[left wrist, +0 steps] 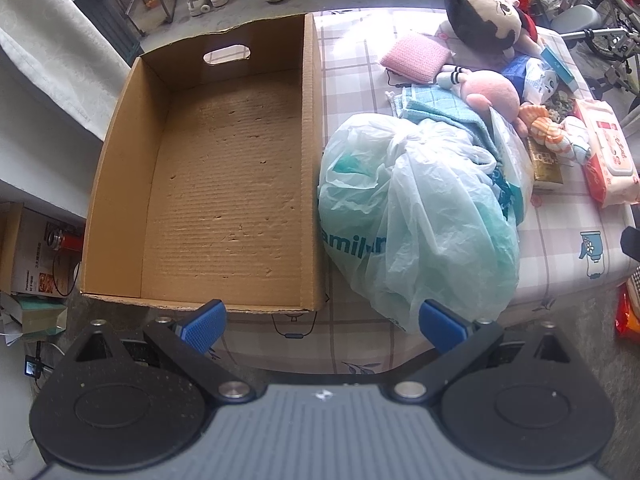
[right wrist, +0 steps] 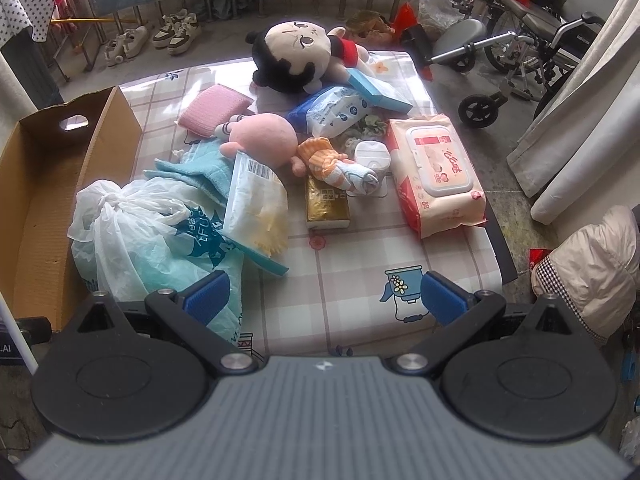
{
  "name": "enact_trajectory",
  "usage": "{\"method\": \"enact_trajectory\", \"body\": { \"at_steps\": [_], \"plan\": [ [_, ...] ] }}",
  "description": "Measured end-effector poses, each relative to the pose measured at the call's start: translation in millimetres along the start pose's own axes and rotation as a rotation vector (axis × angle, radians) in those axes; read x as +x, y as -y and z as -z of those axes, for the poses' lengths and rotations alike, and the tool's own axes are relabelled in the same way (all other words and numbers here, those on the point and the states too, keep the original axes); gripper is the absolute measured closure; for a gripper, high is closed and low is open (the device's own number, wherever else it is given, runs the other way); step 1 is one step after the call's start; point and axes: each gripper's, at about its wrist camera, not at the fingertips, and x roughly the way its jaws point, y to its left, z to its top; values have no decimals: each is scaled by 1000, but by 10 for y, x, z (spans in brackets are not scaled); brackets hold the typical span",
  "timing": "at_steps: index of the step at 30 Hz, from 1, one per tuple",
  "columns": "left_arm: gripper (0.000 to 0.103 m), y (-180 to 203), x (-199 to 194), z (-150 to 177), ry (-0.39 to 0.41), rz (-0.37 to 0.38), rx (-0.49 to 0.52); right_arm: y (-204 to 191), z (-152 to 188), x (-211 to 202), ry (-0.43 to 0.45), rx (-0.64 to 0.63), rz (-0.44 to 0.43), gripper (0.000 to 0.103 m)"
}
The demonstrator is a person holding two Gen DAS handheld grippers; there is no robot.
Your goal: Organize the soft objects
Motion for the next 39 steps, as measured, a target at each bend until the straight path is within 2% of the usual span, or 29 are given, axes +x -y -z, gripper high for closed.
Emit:
{"method": "enact_trajectory", "body": {
  "at_steps": [39],
  "plan": [
    [0, 65, 42, -13, -5, 4, 19, 50, 13, 91, -12, 0, 6, 1]
  ]
}}
